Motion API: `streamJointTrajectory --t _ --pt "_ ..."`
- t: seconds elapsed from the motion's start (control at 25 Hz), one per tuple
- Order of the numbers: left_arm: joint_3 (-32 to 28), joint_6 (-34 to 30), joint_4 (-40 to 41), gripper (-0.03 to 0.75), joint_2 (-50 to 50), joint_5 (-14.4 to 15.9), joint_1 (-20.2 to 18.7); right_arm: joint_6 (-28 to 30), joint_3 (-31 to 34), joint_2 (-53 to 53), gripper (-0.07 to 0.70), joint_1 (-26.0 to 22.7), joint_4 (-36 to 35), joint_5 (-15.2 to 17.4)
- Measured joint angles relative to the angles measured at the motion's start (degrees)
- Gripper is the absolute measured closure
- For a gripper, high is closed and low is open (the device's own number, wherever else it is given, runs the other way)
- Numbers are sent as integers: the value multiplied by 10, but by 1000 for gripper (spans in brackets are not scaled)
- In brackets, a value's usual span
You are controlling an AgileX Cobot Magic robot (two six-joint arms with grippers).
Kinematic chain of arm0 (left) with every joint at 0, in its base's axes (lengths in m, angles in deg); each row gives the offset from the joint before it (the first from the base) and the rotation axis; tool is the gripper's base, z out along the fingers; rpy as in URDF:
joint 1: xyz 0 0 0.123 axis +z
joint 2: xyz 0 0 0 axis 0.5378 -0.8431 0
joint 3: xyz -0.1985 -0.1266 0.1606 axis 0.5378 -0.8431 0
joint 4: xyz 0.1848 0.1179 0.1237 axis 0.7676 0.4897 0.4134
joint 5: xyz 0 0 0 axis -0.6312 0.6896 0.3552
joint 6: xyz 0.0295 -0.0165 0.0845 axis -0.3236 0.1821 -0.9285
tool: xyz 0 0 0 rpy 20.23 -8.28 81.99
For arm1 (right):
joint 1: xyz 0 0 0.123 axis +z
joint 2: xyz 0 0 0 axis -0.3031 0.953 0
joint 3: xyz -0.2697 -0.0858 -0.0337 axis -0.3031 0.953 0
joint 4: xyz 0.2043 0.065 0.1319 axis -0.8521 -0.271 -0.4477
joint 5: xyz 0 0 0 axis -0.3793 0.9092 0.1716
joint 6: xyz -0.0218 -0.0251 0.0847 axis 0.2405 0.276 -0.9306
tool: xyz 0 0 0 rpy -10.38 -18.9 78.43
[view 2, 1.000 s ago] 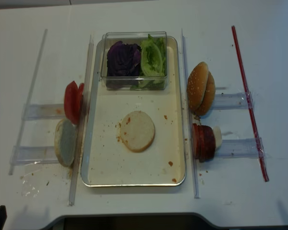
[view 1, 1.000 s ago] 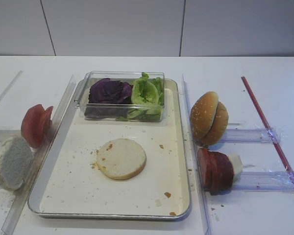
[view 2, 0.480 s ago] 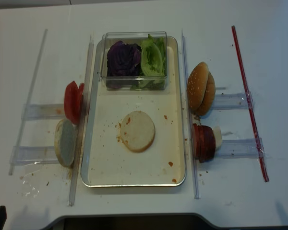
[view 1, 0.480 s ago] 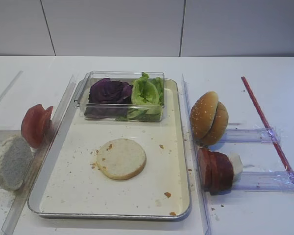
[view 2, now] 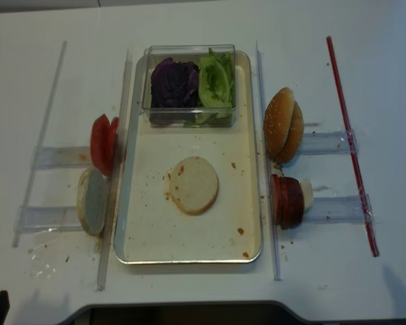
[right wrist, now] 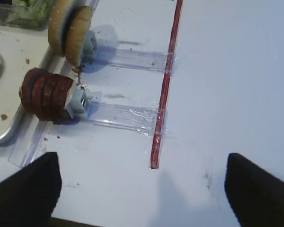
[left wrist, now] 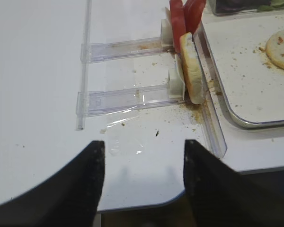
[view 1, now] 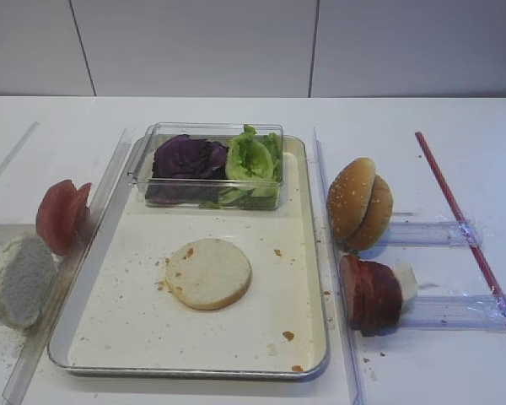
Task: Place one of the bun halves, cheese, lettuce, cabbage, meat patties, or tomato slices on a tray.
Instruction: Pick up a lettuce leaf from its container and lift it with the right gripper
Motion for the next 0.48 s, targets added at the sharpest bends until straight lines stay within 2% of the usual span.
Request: streamJointTrajectory --t 0.28,0.48 --pt "0 0 0 355 0 -1 0 -9 -109 146 -66 0 -14 -6" --pt "0 0 0 355 0 -1 0 -10 -191 277 -62 0 -44 25"
